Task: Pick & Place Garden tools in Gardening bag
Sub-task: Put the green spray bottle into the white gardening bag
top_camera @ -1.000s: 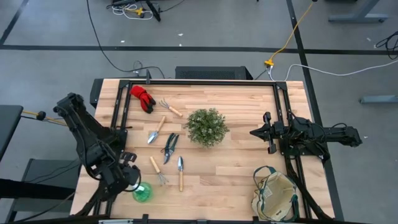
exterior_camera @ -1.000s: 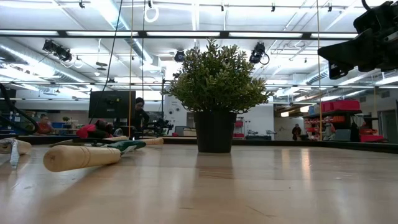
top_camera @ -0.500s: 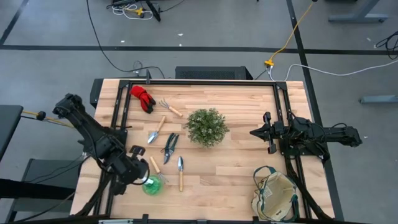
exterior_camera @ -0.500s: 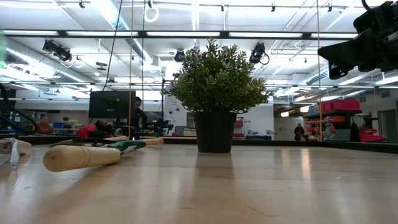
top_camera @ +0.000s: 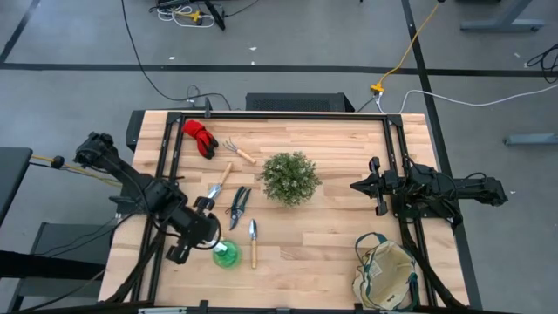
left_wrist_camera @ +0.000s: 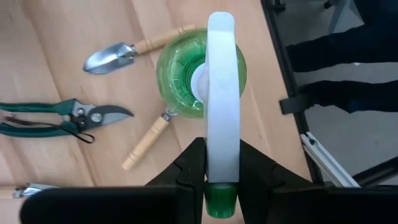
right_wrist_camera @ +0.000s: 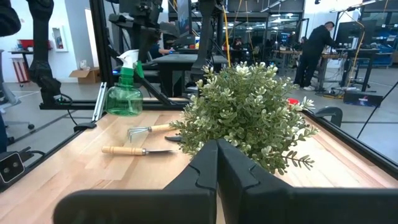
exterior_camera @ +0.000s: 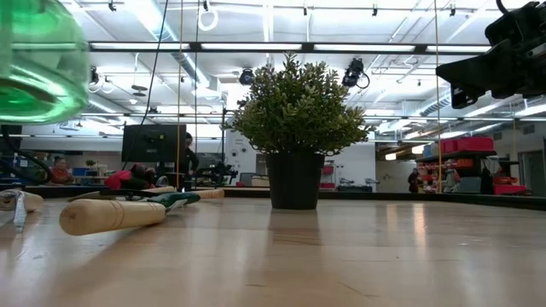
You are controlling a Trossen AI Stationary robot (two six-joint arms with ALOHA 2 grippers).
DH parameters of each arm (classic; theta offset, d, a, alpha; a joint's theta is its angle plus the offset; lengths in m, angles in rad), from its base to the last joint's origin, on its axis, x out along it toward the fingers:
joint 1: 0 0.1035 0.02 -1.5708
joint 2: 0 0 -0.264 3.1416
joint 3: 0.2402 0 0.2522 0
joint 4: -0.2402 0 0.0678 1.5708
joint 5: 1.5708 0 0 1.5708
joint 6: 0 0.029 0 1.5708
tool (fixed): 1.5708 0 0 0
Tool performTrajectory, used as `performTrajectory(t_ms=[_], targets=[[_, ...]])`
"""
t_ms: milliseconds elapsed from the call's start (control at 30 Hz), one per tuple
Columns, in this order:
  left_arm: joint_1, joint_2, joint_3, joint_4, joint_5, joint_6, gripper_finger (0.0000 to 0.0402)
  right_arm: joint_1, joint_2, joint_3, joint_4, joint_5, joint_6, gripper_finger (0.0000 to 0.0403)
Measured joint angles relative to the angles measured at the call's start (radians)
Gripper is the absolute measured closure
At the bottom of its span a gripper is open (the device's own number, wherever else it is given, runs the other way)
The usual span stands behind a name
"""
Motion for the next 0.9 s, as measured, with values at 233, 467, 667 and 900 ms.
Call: performTrajectory(t_ms=[233, 467, 667, 900], targets=[[0.068, 0.000, 0.000, 0.004, 0.038, 0.040, 0.0333, 0.000, 0.000, 0.000, 0.000, 0.000, 0.000, 0.0392], [0.125, 0.000, 0.000, 0.010, 0.051, 0.067, 0.0333, 0.000, 0.000, 0.000, 0.000, 0.000, 0.000, 0.0392], [0.166, 0.003, 0.052, 0.004, 0.060, 0.091, 0.0332, 0.000, 0.000, 0.000, 0.000, 0.000, 0.000, 0.0392], [0.224, 0.004, 0.155, -0.002, 0.060, 0.117, 0.0333, 0.000, 0.000, 0.000, 0.000, 0.000, 0.000, 0.0392]])
